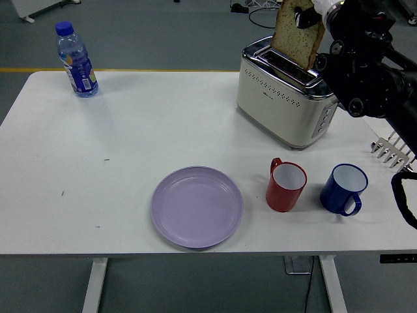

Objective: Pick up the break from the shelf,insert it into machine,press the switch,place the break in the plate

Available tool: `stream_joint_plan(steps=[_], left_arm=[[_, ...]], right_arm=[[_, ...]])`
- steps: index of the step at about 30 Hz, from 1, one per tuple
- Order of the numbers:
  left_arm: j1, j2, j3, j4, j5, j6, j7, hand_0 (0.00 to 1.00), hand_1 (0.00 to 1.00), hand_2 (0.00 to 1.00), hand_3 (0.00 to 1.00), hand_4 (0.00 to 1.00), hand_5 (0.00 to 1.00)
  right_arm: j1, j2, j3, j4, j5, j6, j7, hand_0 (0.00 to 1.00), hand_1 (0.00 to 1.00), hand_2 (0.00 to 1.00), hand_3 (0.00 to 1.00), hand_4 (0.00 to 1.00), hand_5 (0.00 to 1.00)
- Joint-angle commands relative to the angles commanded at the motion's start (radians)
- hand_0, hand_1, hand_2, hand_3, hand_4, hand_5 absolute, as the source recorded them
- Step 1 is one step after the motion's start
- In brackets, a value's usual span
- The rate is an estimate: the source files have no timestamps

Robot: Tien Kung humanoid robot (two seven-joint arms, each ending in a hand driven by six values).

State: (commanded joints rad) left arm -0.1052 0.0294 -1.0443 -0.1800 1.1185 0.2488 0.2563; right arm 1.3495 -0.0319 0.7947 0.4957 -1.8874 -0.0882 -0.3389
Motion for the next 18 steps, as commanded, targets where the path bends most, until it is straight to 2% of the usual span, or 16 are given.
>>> stream_joint_plan(steps=[18], left_arm=[[-0.008,0.001,0.007,0.000,-0.009,0.004,-0.004,0.623,0.435,0.422,0.506,0.261,0.802]], right_arm=[[-0.004,0.020,-0.026,-0.048,0.007,-0.005,0.010,0.153,0.244,0.375,0.510,0.474,0.002]])
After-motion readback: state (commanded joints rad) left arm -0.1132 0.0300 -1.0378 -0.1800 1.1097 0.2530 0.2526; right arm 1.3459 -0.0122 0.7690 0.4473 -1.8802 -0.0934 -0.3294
